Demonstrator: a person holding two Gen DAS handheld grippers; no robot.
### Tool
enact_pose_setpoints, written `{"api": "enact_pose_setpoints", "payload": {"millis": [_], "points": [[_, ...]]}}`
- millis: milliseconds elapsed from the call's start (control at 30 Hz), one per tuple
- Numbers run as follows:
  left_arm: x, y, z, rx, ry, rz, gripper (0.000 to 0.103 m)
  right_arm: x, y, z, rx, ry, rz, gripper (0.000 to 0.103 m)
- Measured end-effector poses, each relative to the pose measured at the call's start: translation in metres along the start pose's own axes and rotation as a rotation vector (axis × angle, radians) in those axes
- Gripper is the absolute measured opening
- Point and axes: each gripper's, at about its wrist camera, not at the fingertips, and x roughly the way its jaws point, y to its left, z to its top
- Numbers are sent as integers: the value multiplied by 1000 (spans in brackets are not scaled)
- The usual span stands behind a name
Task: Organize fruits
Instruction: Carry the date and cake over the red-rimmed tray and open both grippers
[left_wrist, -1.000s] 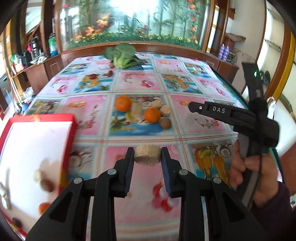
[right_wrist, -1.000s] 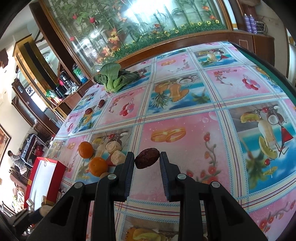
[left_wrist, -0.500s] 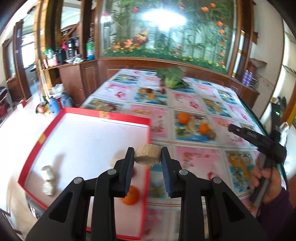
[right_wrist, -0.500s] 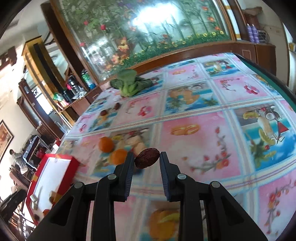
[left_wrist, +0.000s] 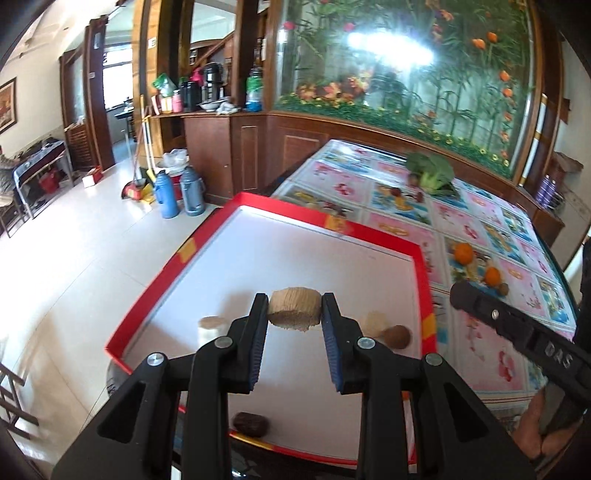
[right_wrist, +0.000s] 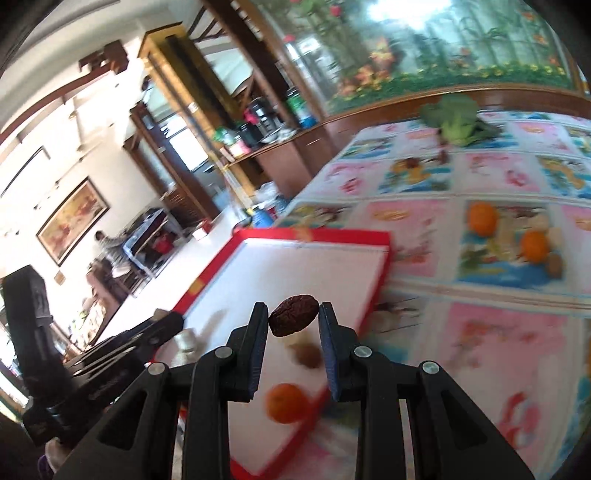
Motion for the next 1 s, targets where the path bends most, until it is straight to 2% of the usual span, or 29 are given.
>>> {"api": "enact_pose_setpoints", "payload": {"millis": [200,333,633,1000], "points": [[9,22,-5,-22,8,64,31,26,41,-17,-95,70,44,27],[13,28,-8,-21,19,75,31,40,51,-23,-122,102,41,27],[23,39,-13,-20,48,105,31,63,49,-39,-117,173,5,27],[27,35,-15,0,66,137,32,64,51,-41,-146,169,-22,28]]}}
